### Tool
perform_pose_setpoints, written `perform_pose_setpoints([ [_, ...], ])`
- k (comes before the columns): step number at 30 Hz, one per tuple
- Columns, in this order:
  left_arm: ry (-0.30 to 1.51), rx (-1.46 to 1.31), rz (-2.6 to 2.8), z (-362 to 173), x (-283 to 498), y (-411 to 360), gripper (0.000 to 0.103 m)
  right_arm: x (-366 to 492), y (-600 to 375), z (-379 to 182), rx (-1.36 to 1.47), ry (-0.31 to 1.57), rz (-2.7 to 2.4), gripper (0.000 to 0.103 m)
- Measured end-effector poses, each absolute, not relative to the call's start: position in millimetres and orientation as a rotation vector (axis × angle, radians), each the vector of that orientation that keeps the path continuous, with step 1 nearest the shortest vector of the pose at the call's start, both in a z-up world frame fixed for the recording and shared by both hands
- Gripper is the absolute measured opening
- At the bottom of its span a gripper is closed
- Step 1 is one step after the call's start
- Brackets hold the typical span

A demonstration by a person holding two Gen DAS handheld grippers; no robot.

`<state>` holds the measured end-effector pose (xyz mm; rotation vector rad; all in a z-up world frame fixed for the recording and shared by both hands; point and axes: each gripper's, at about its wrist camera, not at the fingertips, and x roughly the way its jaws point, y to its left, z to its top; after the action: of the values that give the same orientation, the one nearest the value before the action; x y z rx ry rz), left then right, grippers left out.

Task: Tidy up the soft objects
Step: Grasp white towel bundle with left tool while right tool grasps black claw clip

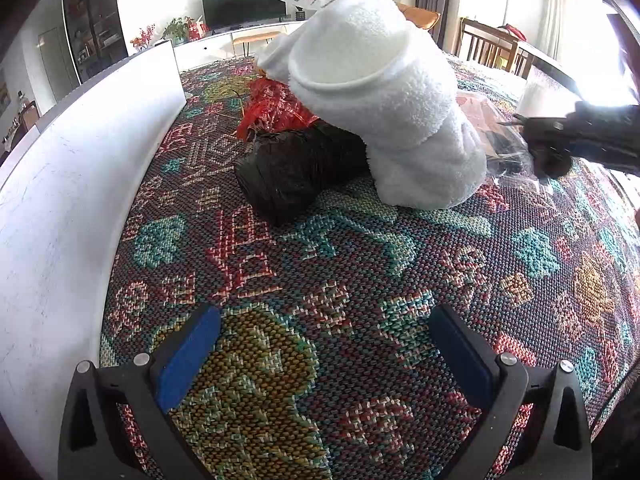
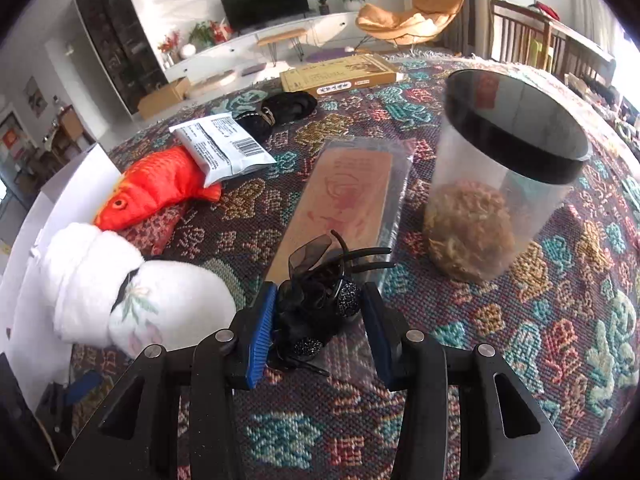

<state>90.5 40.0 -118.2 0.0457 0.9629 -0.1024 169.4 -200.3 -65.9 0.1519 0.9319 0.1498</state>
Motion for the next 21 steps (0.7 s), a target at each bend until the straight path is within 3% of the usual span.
perform_pose_setpoints([
  [7,0.963,0.046,-0.102,-118.4,90.6,40.0,0.103,135.2,-273.1,-85.9,0.037,0.938,-0.05,0.046],
  [9,0.962,0.046,-0.102,-118.5,90.5,40.0,0.103,140.5,-285.3,-96.8,0.045,0.943,-0.08,0.049],
  [11,0.962,0.045,-0.102,-118.5,90.1,40.6,0.103,139.7,-291.4,-96.8,0.067,0.942,-0.115,0.07],
  [14,0.961,0.045,-0.1,-118.8,89.3,40.6,0.103,132.5,-288.2,-86.4,0.07,0.87,-0.14,0.079],
  [21,0.96,0.045,-0.099,-118.9,89.5,40.8,0.103,145.3,-299.4,-104.5,0.149,0.952,-0.176,0.08],
])
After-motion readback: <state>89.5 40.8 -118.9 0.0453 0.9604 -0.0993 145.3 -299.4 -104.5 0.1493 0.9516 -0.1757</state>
